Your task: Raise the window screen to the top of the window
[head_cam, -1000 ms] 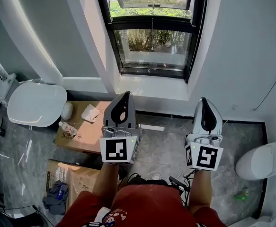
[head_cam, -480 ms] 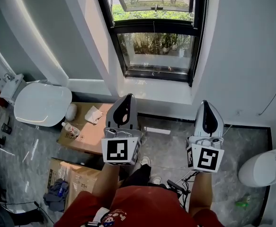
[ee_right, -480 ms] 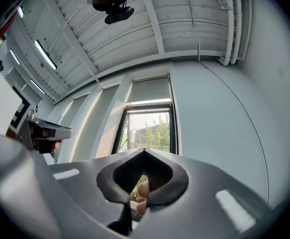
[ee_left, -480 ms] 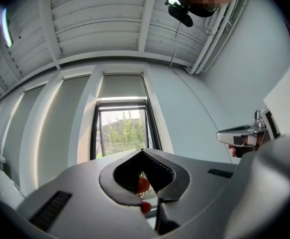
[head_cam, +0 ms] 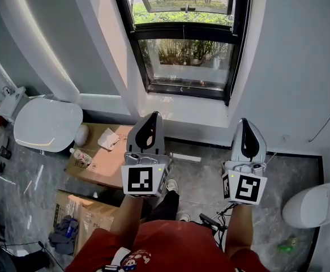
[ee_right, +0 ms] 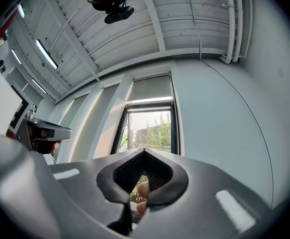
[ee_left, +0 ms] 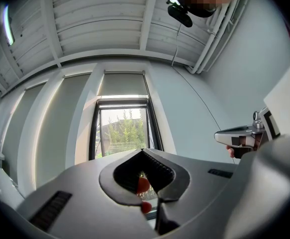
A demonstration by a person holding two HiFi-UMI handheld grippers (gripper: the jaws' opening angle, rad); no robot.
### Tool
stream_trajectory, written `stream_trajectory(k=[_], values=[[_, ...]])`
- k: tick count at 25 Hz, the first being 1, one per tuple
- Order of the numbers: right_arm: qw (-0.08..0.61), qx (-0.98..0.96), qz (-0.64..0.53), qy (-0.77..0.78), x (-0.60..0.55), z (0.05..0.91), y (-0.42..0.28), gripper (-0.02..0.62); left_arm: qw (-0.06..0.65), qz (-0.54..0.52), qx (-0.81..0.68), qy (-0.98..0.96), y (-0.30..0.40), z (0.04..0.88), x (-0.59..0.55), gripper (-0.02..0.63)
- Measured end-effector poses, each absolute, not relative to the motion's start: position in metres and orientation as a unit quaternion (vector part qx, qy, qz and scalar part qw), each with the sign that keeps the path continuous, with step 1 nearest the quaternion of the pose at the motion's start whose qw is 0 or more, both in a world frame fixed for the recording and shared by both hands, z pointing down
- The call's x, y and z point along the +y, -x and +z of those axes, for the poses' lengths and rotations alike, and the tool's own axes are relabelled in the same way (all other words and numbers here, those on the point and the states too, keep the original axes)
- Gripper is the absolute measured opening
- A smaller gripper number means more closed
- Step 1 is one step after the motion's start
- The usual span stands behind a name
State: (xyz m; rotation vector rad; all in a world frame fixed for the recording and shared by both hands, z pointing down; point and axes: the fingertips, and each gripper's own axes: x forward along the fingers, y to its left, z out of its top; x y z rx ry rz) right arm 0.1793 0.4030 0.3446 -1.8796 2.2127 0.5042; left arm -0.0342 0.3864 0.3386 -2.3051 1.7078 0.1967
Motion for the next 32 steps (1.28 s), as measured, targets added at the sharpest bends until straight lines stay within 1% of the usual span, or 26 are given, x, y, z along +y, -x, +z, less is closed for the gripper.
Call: stream_trajectory(k=[11, 32], values=[[0.079, 0.748, 0.179, 0.634, 0.326, 0.35, -0.159, 0.009, 0.117, 0.081, 0.592, 0.793, 0.056, 0.352, 0.311, 0.005], [0.041, 0.739, 0.176, 0.649, 0.112, 0.35, -0.094, 0.009, 0.089, 0.097, 0.584, 0.801, 0.124, 0.352, 0.09, 0.005]])
